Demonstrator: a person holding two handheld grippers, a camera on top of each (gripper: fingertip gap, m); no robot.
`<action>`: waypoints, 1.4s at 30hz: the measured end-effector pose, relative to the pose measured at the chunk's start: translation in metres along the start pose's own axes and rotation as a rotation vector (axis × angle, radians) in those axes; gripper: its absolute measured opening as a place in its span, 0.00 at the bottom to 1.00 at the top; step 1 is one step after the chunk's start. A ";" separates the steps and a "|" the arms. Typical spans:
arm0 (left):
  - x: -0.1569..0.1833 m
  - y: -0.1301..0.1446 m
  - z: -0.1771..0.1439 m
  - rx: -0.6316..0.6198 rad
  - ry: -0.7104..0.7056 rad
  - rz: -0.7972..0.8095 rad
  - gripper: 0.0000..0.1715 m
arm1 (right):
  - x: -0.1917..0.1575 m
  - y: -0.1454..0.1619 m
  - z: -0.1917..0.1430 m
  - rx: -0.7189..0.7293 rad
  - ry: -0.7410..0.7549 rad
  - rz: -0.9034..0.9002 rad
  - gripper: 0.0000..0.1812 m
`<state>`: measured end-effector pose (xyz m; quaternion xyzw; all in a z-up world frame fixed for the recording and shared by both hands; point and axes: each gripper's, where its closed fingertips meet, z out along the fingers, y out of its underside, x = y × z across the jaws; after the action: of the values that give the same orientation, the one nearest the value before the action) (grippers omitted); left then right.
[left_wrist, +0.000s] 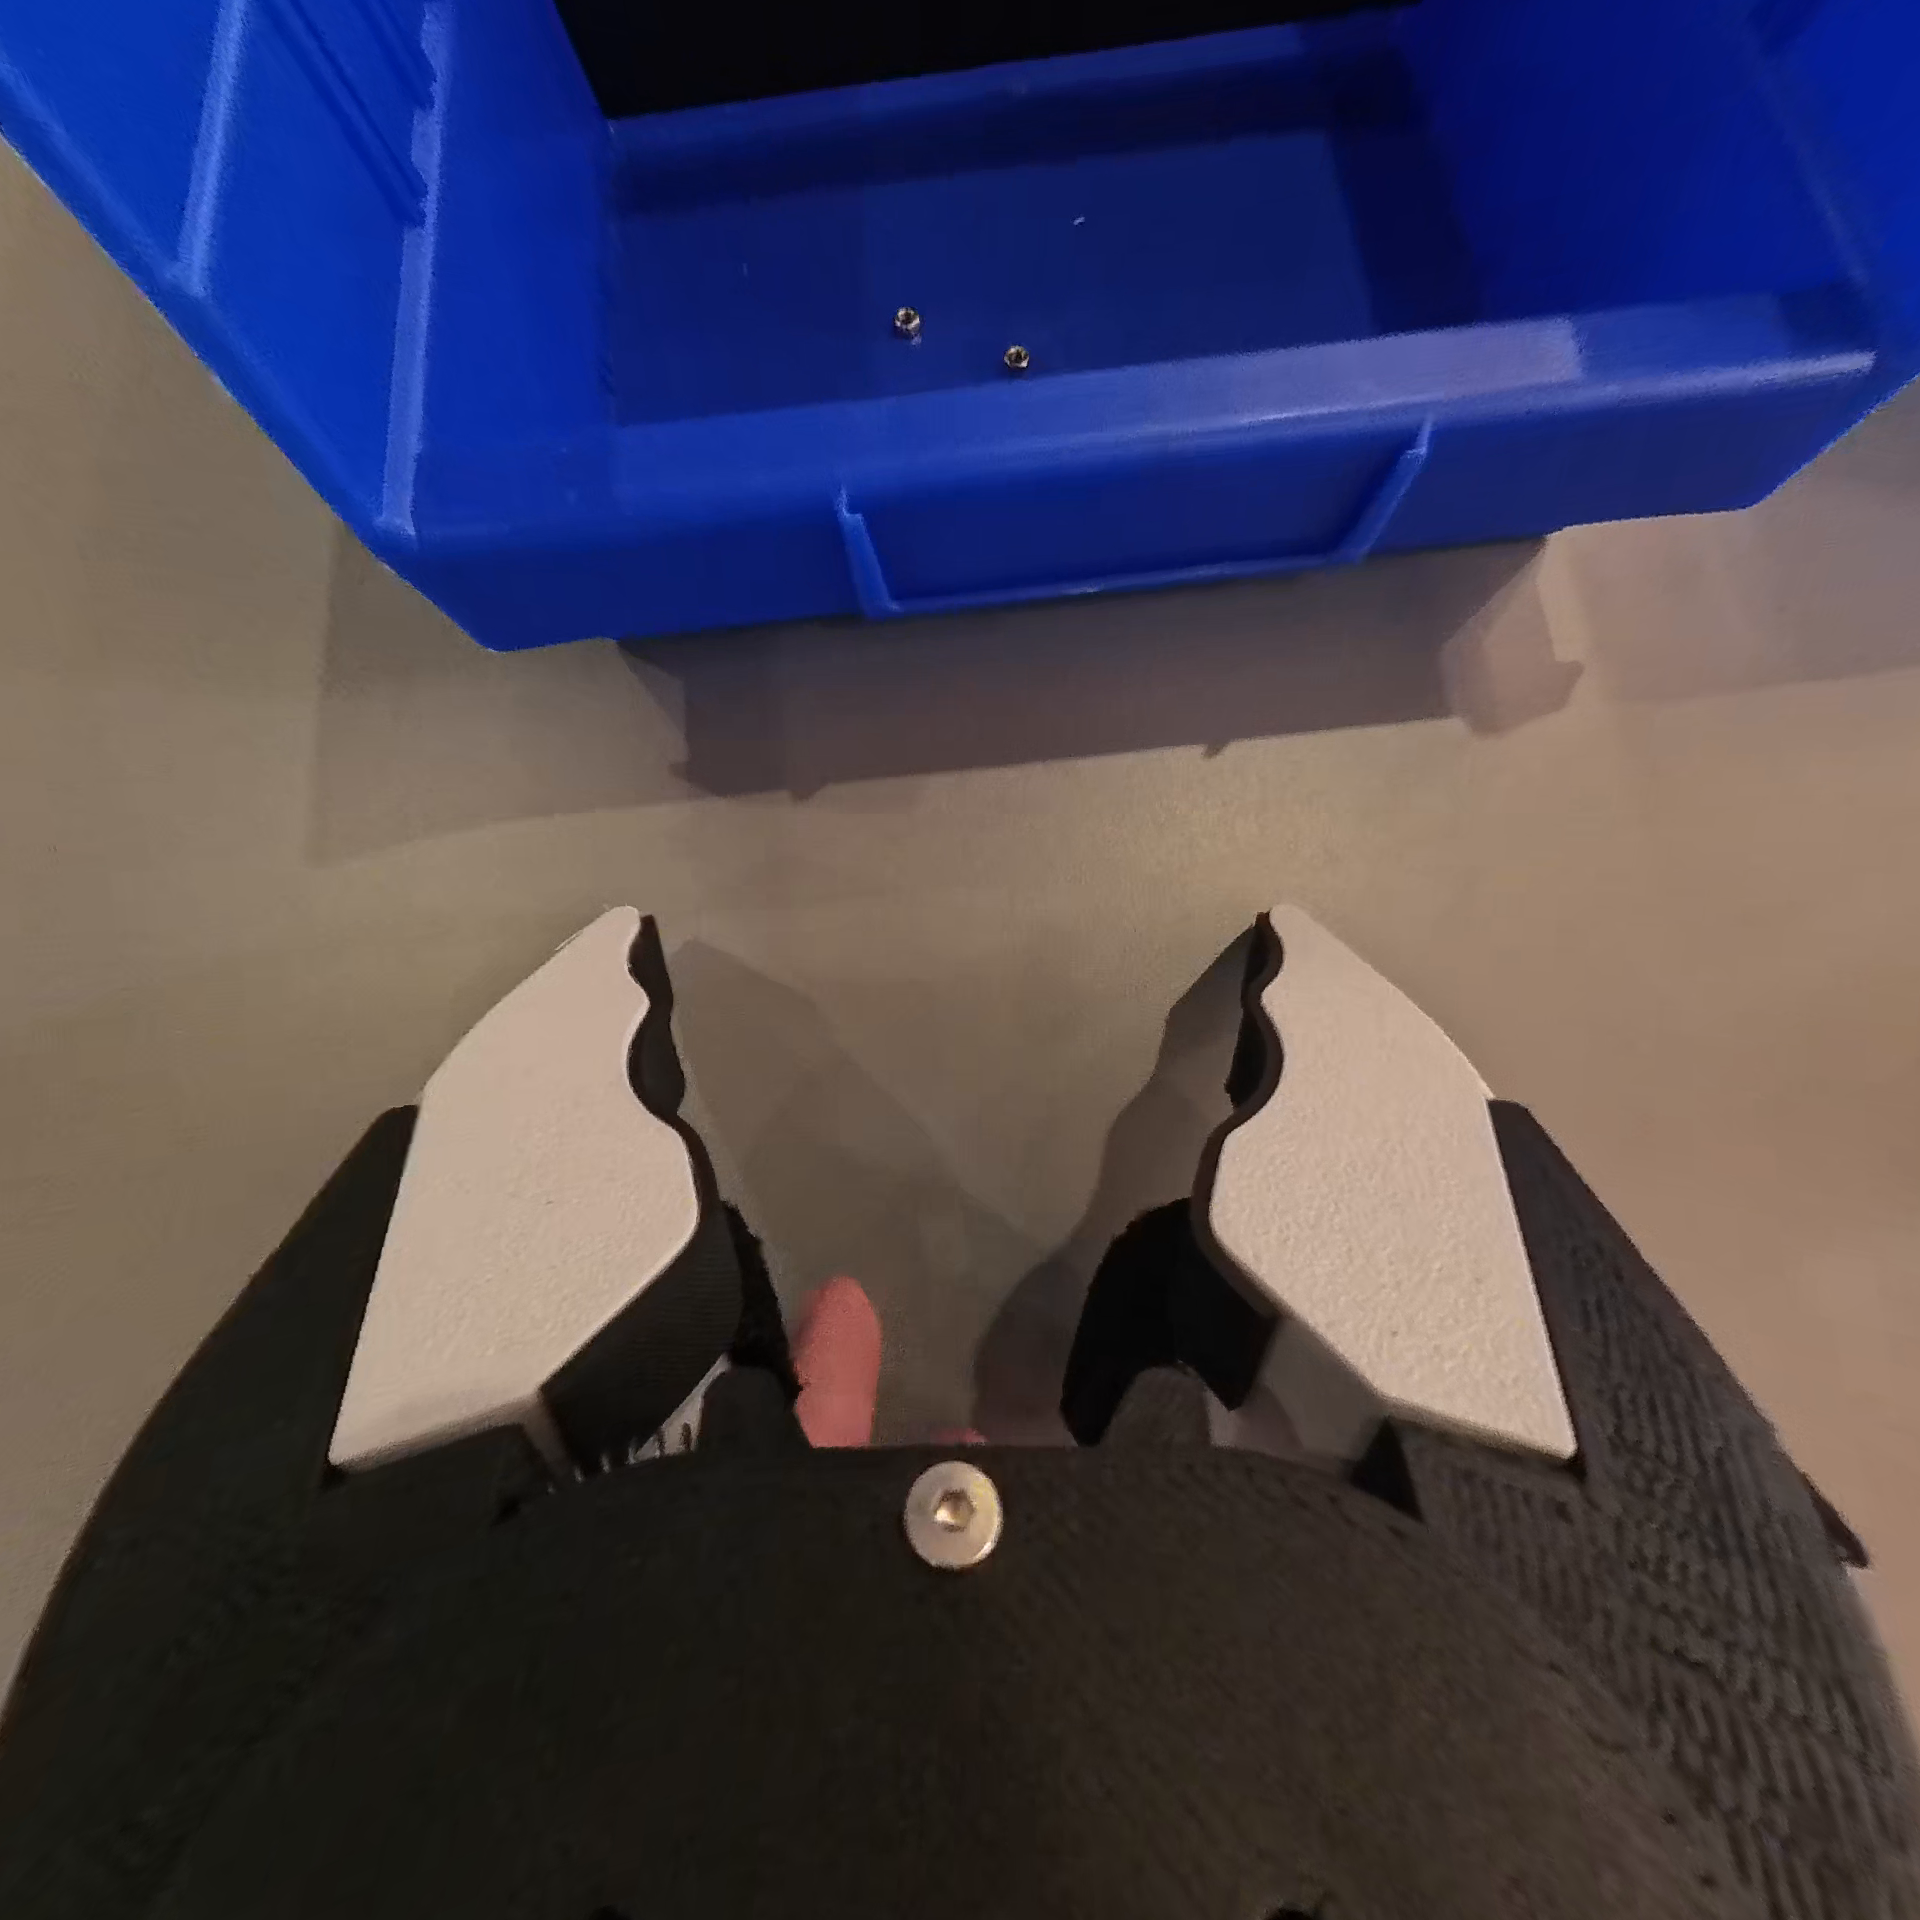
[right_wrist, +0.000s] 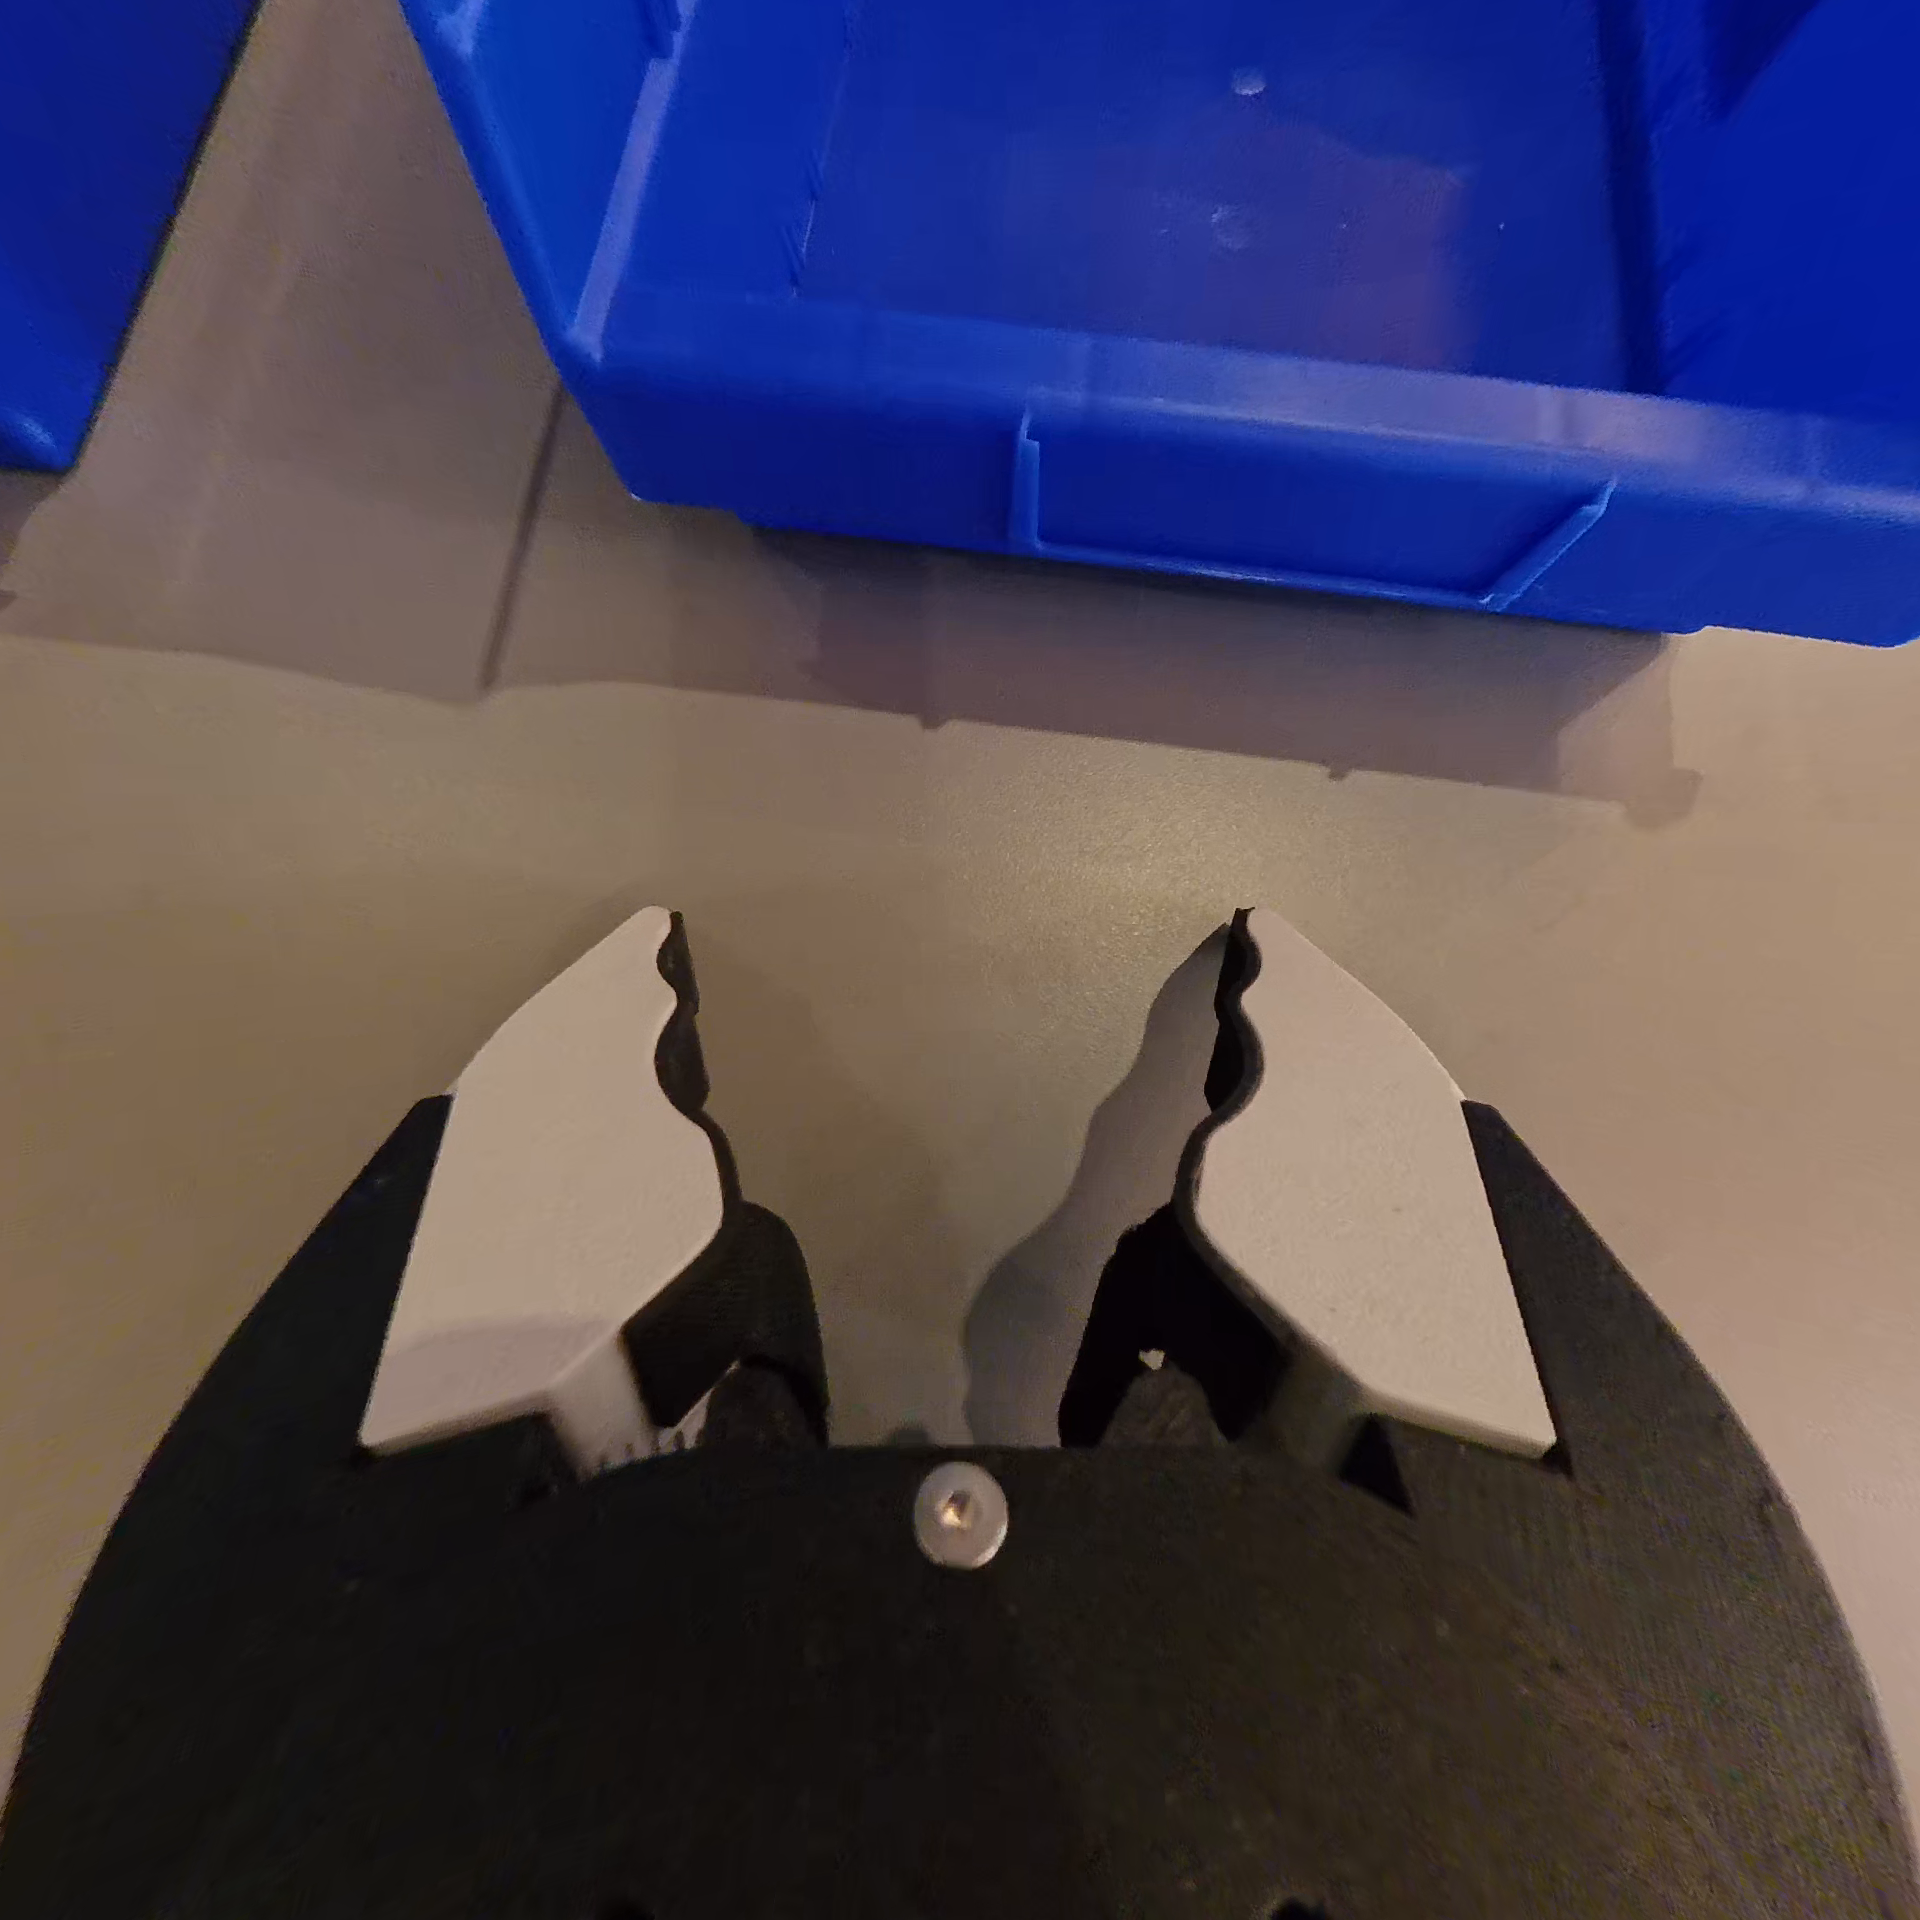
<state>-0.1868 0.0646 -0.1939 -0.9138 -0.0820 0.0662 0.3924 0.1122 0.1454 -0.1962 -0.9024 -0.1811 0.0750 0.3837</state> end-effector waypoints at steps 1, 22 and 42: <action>0.000 -0.001 0.000 0.005 -0.006 0.011 0.61 | 0.000 0.000 0.000 0.000 0.000 0.000 0.53; -0.001 -0.003 0.007 -0.021 0.046 -0.025 0.61 | -0.004 0.001 0.000 -0.007 -0.018 -0.017 0.57; 0.000 -0.005 0.010 -0.022 0.058 -0.011 0.63 | -0.007 0.002 0.001 -0.014 -0.037 -0.035 0.62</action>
<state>-0.1896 0.0751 -0.1973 -0.9190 -0.0762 0.0366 0.3850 0.1062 0.1422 -0.1983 -0.9001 -0.2047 0.0838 0.3753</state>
